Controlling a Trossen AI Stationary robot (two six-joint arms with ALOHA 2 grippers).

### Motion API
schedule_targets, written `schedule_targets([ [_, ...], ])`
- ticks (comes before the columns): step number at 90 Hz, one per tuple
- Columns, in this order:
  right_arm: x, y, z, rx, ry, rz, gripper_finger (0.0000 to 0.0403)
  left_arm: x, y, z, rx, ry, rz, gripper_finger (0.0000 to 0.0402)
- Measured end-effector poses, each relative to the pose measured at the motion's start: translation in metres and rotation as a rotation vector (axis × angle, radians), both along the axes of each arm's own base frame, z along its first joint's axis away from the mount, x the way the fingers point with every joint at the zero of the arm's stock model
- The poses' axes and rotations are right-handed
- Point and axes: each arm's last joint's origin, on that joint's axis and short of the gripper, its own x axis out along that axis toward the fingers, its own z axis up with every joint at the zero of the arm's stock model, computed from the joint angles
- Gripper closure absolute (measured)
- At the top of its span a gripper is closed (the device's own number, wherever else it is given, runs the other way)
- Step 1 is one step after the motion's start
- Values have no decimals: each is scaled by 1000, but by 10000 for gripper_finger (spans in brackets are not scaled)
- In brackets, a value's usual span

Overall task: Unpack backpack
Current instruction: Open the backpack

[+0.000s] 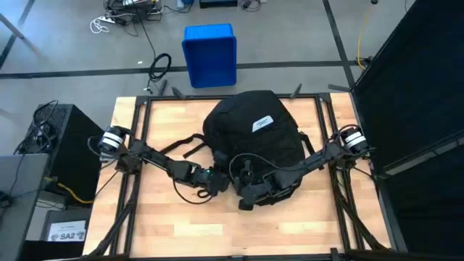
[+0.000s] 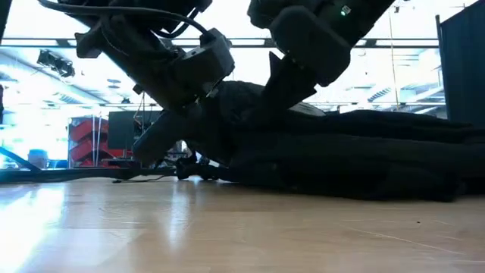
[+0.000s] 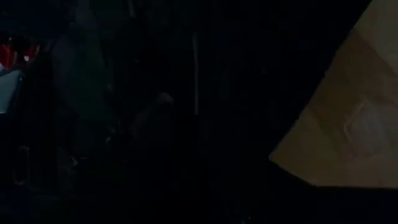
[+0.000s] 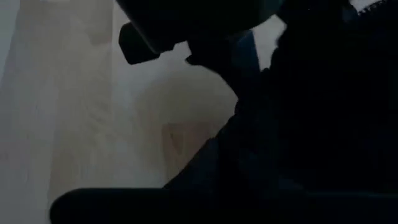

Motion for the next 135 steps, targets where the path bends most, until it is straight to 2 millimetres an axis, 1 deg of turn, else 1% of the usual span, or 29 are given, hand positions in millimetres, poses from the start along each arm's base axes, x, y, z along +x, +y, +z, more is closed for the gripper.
schedule_targets([
  [18,-4,4,5,11,51,-36,402,-1,1,0,14,18,7,398],
  [26,-10,9,6,33,110,-25,402,-5,3,-4,67,65,43,399],
  [38,-14,16,9,68,143,-34,402,-9,5,-6,111,98,71,400],
  [48,-23,22,8,78,201,-64,402,-11,6,-7,123,125,77,400],
  [62,-39,29,4,91,292,-121,402,-17,8,-4,122,164,95,401],
  [77,-60,35,1,63,384,-206,402,-28,10,5,15,184,120,401],
  [89,-75,39,1,29,431,-279,402,-43,12,4,-81,199,137,401],
  [96,-80,43,1,11,423,-305,402,-55,15,2,-127,192,162,401],
  [107,-86,50,1,10,415,-301,402,-76,19,-1,-218,156,196,402],
  [121,-90,58,2,-10,374,-284,403,-96,22,6,-363,43,178,401],
  [135,-82,69,3,1,259,-198,403,-105,21,15,-531,-78,92,400],
])
